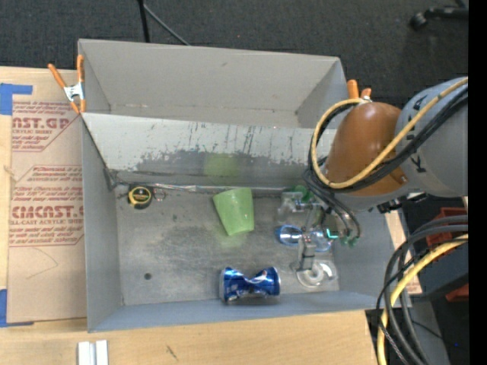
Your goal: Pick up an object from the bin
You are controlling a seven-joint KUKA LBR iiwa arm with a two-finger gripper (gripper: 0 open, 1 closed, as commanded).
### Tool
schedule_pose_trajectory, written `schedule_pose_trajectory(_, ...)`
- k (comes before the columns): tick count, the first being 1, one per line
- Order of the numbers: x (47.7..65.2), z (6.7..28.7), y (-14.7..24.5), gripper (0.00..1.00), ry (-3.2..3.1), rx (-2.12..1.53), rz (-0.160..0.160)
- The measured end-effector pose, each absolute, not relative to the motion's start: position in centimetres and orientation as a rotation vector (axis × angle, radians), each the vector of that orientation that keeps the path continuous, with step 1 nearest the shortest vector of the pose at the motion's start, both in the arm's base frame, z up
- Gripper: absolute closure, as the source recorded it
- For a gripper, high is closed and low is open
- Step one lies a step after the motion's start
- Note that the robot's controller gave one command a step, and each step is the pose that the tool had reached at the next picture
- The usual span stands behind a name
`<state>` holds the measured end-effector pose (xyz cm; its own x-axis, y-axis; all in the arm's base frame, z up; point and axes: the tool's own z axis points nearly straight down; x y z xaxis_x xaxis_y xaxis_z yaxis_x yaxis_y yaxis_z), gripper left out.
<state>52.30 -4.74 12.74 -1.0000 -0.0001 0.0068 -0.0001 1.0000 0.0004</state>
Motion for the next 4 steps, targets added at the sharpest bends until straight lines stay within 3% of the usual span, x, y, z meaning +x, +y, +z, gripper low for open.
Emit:
schedule_pose_trajectory(1,52.5,13.1,-4.7,1.0,-3.142,0.002,0.0)
schedule_pose_trajectory(2,54.2,23.0,-4.9,1.0,-3.153,0.027,0.002)
schedule_pose_trajectory(3,58.6,20.1,-4.1,1.0,-3.1,-0.523,-0.001)
schedule_pose_trajectory(4,57.8,16.4,-4.2,1.0,-3.027,-0.835,0.0)
